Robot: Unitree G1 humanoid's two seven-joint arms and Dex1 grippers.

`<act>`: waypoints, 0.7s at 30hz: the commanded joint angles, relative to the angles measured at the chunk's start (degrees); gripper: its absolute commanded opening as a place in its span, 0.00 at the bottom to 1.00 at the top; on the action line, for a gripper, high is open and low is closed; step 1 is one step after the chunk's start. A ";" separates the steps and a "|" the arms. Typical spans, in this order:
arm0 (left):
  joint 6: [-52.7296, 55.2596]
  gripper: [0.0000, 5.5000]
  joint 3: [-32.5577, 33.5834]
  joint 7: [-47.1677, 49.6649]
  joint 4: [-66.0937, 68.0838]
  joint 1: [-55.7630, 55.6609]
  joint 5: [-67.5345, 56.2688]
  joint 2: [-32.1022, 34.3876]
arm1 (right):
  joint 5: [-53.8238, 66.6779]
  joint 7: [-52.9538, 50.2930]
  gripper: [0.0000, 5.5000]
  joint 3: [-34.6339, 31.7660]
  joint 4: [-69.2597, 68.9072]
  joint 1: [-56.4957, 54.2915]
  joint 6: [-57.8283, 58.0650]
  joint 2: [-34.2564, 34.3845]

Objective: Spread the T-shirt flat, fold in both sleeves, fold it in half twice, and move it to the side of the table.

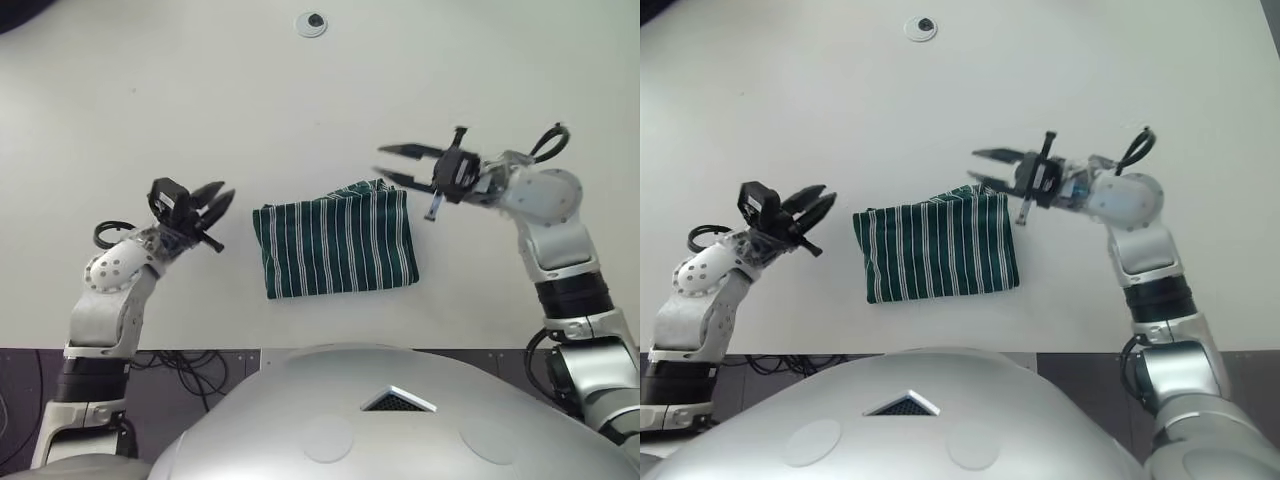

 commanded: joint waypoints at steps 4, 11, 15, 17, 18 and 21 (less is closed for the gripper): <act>-16.32 0.18 7.39 6.40 -1.18 -6.57 -0.54 -13.99 | -16.64 -3.96 0.21 11.03 12.08 2.10 1.10 2.53; -39.08 0.18 5.89 12.52 12.98 -13.62 14.10 -23.72 | -16.65 -29.39 0.21 0.77 43.93 -15.50 5.73 11.89; -44.65 0.18 5.22 13.18 22.93 -16.10 17.18 -25.27 | -13.66 -36.72 0.21 -4.20 53.44 -21.81 1.65 13.65; -46.62 0.18 5.15 13.91 27.46 -18.05 19.08 -24.98 | -12.24 -38.91 0.21 -6.86 56.92 -23.92 -0.78 14.70; -47.72 0.18 5.23 13.88 29.32 -18.93 19.15 -25.00 | -12.30 -39.01 0.21 -7.43 58.70 -24.87 -2.46 15.04; -50.96 0.18 5.20 14.19 33.04 -20.52 20.20 -24.69 | -11.74 -38.29 0.21 -9.61 61.46 -26.16 -9.85 16.61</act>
